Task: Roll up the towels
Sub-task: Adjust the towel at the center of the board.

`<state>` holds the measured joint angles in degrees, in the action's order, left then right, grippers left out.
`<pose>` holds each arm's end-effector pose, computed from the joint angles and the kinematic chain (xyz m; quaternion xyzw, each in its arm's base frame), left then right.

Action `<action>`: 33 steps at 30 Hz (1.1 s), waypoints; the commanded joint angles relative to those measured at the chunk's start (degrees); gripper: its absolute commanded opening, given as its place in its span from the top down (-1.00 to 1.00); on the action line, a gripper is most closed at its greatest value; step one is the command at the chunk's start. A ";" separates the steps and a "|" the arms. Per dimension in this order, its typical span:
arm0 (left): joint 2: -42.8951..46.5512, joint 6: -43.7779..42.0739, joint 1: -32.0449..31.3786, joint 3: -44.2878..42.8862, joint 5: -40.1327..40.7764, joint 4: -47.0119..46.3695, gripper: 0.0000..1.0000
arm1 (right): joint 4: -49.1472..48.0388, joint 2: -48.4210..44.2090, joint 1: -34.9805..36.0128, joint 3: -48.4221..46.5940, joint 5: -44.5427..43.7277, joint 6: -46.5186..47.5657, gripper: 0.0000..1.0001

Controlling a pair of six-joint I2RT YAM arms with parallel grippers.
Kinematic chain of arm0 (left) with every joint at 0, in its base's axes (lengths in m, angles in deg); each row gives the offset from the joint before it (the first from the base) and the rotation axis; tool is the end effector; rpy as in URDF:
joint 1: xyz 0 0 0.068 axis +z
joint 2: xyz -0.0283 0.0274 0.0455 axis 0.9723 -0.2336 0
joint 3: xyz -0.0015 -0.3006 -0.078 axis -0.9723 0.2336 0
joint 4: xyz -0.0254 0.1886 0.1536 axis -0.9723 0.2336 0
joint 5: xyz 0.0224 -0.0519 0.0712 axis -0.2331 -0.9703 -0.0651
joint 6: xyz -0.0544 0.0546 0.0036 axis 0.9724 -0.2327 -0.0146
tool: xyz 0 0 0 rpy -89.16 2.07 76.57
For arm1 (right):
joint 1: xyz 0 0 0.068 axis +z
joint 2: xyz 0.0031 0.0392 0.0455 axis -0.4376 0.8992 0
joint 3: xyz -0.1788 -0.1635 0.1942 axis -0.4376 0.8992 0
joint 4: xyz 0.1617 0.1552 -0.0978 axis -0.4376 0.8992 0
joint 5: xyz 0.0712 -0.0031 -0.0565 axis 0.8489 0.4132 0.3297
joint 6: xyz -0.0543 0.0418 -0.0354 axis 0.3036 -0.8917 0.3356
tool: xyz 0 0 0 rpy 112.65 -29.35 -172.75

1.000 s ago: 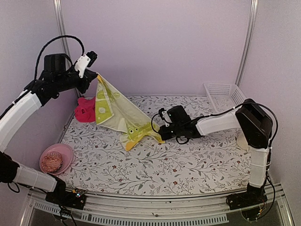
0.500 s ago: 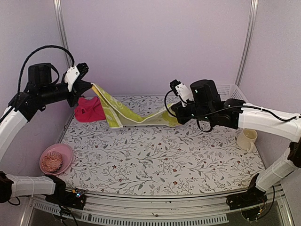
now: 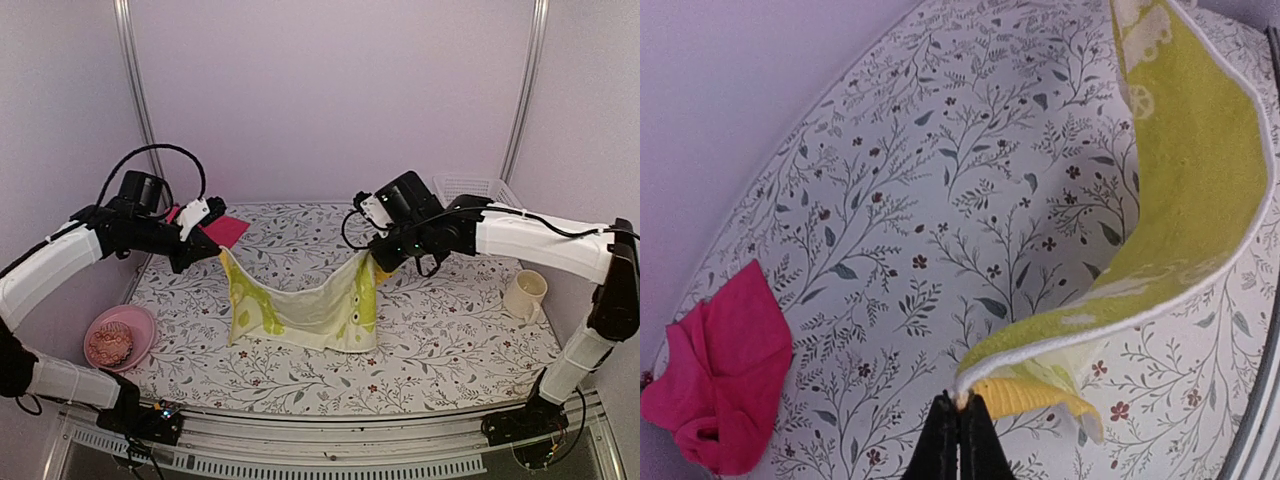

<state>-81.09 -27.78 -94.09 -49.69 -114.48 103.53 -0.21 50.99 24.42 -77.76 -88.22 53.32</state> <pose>0.2102 -0.0961 0.3413 0.4655 0.7623 -0.1416 0.4269 0.2445 0.2615 0.3309 -0.3382 0.8441 0.0217 0.4155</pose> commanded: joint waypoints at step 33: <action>-7.78 -6.77 -2.26 14.93 14.64 -23.75 1.00 | -0.38 14.55 -18.85 -1.08 26.62 12.25 -0.47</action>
<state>-90.05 -33.04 -95.80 -35.42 -97.96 83.01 3.68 66.97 7.17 -80.34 -65.82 63.44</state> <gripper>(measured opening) 0.008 0.733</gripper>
